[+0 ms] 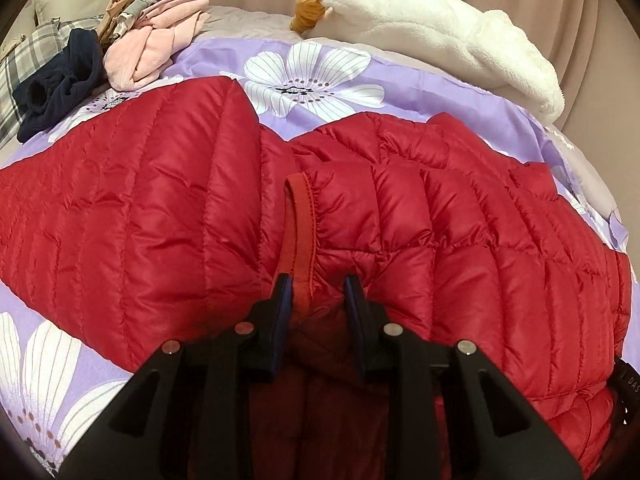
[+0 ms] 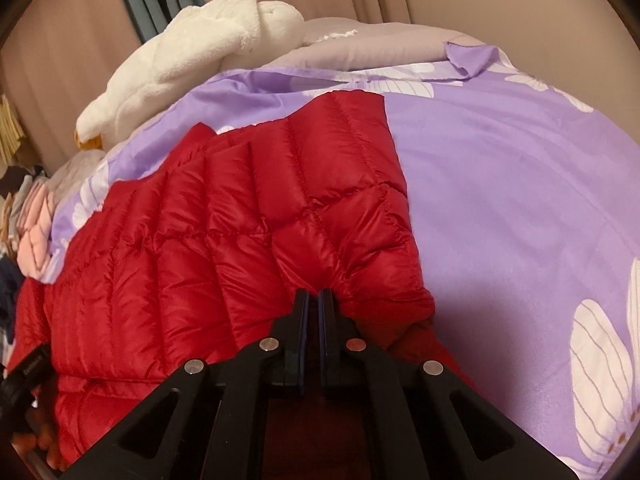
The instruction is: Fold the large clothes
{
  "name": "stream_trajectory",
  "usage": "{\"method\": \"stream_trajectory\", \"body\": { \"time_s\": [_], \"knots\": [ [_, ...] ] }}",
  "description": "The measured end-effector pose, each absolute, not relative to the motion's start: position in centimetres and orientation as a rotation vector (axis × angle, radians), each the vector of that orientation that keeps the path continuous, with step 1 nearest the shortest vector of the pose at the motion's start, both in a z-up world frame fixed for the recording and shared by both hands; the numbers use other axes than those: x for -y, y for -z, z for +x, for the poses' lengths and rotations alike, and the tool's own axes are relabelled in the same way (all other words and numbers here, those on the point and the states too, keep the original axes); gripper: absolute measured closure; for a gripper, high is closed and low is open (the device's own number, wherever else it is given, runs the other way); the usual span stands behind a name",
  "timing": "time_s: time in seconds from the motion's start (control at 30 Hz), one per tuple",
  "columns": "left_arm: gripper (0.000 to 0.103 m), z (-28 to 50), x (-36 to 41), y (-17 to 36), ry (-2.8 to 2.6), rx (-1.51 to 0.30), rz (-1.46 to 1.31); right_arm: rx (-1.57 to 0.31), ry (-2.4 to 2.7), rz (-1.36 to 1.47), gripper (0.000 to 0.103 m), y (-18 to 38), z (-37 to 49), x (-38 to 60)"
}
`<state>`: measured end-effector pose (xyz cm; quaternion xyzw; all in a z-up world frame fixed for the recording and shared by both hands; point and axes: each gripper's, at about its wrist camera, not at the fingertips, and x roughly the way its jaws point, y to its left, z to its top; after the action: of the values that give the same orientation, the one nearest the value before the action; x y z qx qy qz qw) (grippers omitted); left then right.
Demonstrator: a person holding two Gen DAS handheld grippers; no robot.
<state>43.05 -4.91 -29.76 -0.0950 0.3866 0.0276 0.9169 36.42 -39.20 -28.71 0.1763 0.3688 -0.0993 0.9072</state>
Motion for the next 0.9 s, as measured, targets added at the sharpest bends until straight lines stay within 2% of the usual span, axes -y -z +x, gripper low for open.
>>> {"method": "stream_trajectory", "body": {
  "time_s": [0.27,0.43,0.53,0.57,0.6,0.67,0.73,0.8,0.9],
  "knots": [
    [0.075,42.9,5.4,29.8,-0.073,-0.798,-0.167,-0.775,0.239,0.3,0.103,28.7,36.8,38.6],
    [0.072,41.2,2.5,28.1,-0.028,-0.851,-0.274,-0.773,0.236,0.307,0.103,28.6,36.7,38.6],
    [0.05,37.2,-2.3,25.8,-0.028,-0.789,-0.379,-0.759,0.199,0.366,0.103,28.7,36.3,39.3],
    [0.034,36.0,-4.6,25.1,-0.096,-0.757,-0.393,-0.755,0.188,0.387,0.103,28.8,36.2,39.7],
    [0.028,35.0,-6.9,24.6,-0.157,-0.733,-0.412,-0.746,0.173,0.42,0.103,28.9,36.0,40.1],
    [0.027,33.8,-12.2,24.3,-0.202,-0.718,-0.499,-0.734,0.165,0.45,0.103,29.0,35.7,40.3],
    [0.026,33.6,-16.6,25.1,-0.245,-0.776,-0.587,-0.733,0.171,0.445,0.103,28.9,35.7,40.1],
    [0.026,33.6,-21.1,26.8,-0.34,-0.844,-0.676,-0.741,0.199,0.403,0.103,28.6,35.7,39.4],
    [0.028,33.2,-25.7,28.7,-0.433,-0.835,-0.796,-0.773,0.241,0.295,0.103,27.5,35.4,38.2]
  ]
}}
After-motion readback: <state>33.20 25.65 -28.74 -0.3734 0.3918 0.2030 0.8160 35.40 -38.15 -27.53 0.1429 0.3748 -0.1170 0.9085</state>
